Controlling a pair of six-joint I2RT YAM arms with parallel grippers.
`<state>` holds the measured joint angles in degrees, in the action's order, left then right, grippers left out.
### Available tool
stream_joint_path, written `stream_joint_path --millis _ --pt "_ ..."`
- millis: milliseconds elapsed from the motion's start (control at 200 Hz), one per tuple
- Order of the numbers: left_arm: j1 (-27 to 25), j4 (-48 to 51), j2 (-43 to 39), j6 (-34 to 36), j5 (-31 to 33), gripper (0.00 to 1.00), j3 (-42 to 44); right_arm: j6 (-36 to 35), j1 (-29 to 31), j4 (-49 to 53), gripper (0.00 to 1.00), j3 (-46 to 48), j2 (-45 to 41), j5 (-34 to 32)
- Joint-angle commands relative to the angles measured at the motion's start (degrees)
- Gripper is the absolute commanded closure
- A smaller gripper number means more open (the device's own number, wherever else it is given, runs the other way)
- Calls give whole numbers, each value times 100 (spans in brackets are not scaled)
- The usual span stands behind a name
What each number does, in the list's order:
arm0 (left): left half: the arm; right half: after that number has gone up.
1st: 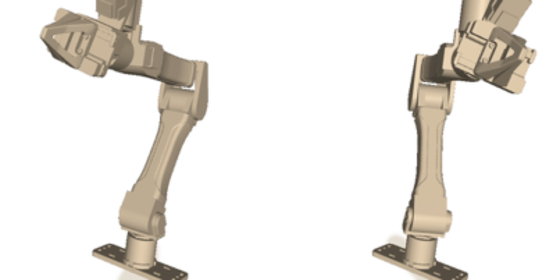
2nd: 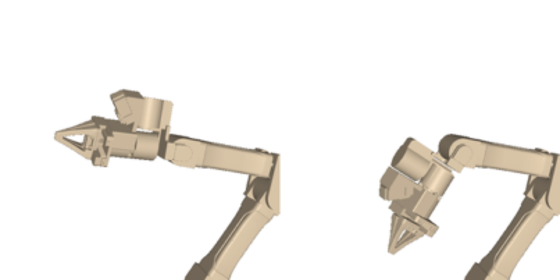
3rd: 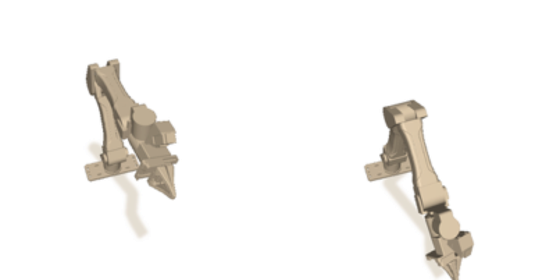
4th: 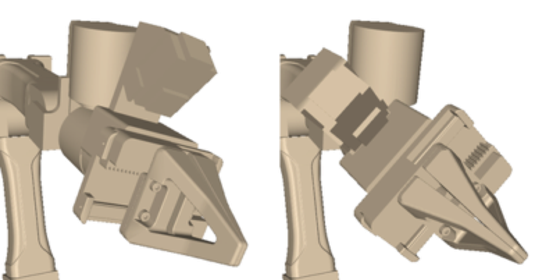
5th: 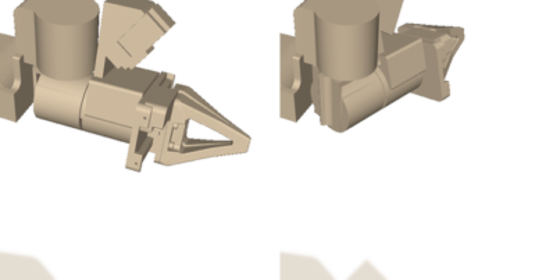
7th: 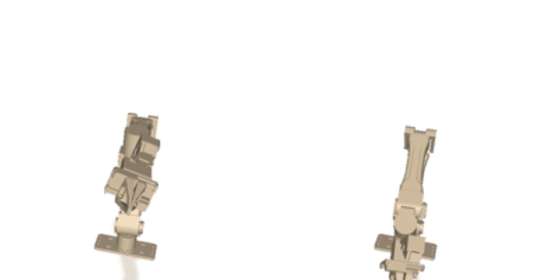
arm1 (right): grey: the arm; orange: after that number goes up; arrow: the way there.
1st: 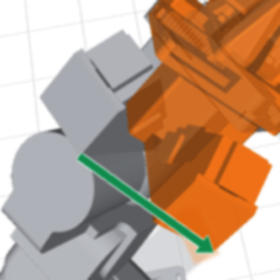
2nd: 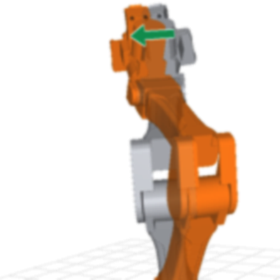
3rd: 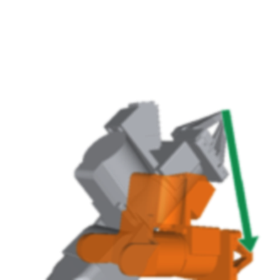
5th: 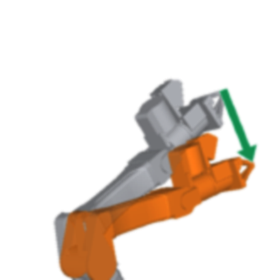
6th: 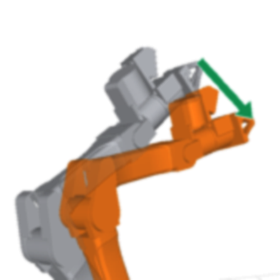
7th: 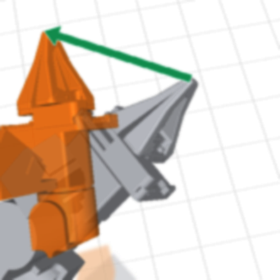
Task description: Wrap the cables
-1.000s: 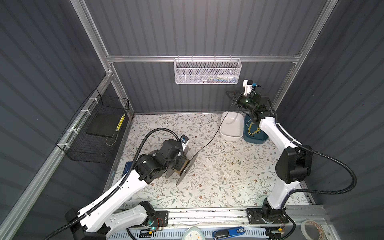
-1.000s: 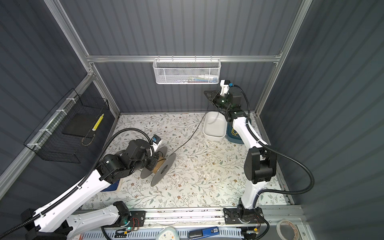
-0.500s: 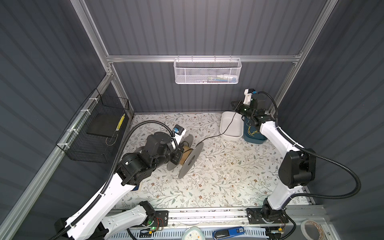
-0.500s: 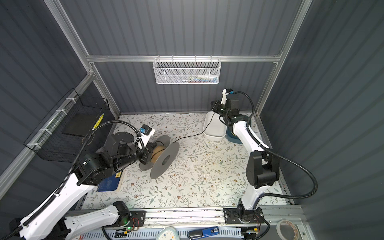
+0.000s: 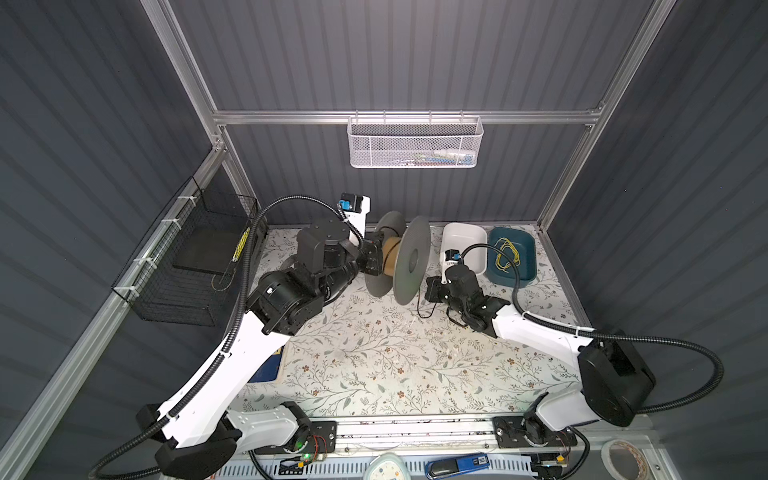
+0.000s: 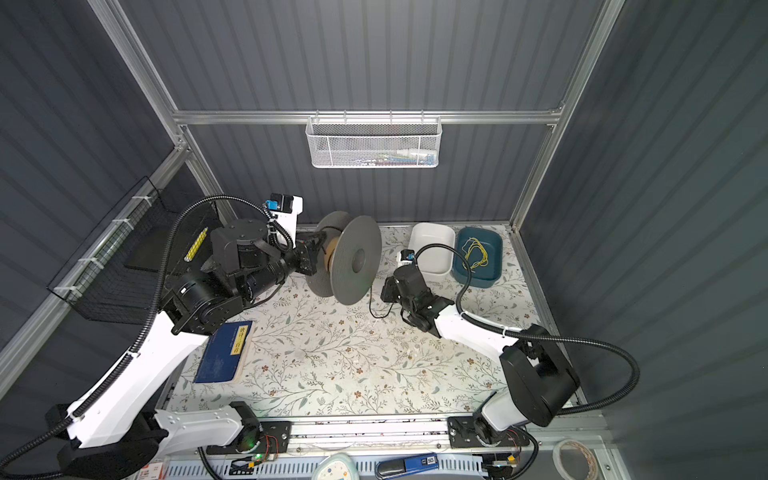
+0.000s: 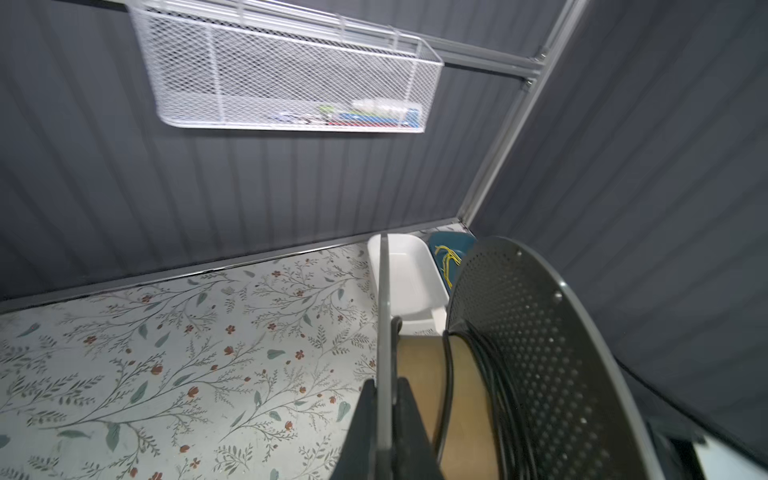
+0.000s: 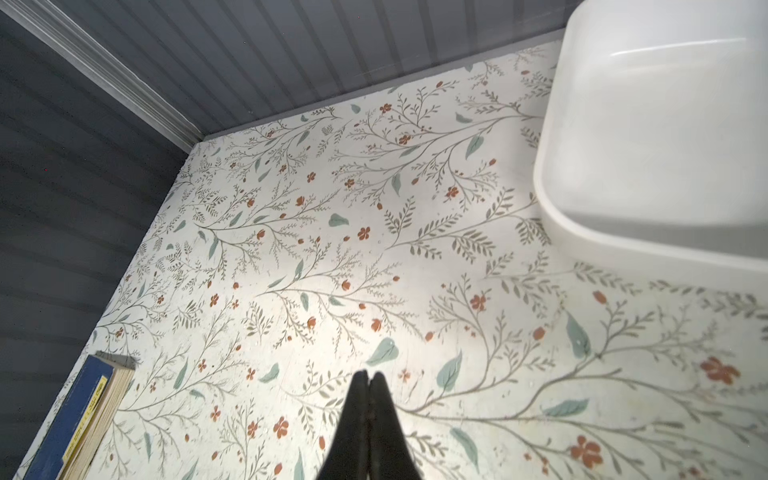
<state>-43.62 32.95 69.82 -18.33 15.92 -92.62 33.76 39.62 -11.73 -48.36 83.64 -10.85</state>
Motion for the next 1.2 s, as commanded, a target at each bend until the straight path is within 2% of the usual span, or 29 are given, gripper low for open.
stream_joint_path --millis 0,60,210,330,485,600,775,890,1025,1140,1195 --pt "313 -990 -254 -635 499 100 133 420 217 -306 100 150 -206 -703" --pt "463 -910 -261 -707 616 100 93 439 293 -289 100 261 -196 -751" --pt "477 -929 -175 -550 1988 100 78 274 839 -116 100 563 -431 -1242" --pt "503 -1176 139 -81 2908 100 112 94 1471 153 100 737 -742 -1882" --pt "533 -1321 662 188 3337 100 223 -243 2238 578 100 603 -1293 -2503" --pt "538 -1431 943 264 3322 100 497 -560 2484 851 100 268 -1727 -2519" --pt "538 -1292 1372 199 3243 100 986 -1144 2490 1031 100 -421 -2064 -2095" --pt "534 -1077 1551 55 3024 100 1376 -1507 2355 1308 97 -1125 -1853 -1600" --pt "504 -953 1493 -173 2399 100 1817 -1297 1552 1472 95 -1770 -1587 -351" --pt "422 -915 1359 -191 1947 100 2139 -1580 1003 1666 90 -2517 -1077 173" --pt "336 -825 1337 -210 1836 100 2216 -1556 689 1804 87 -2937 -752 691"
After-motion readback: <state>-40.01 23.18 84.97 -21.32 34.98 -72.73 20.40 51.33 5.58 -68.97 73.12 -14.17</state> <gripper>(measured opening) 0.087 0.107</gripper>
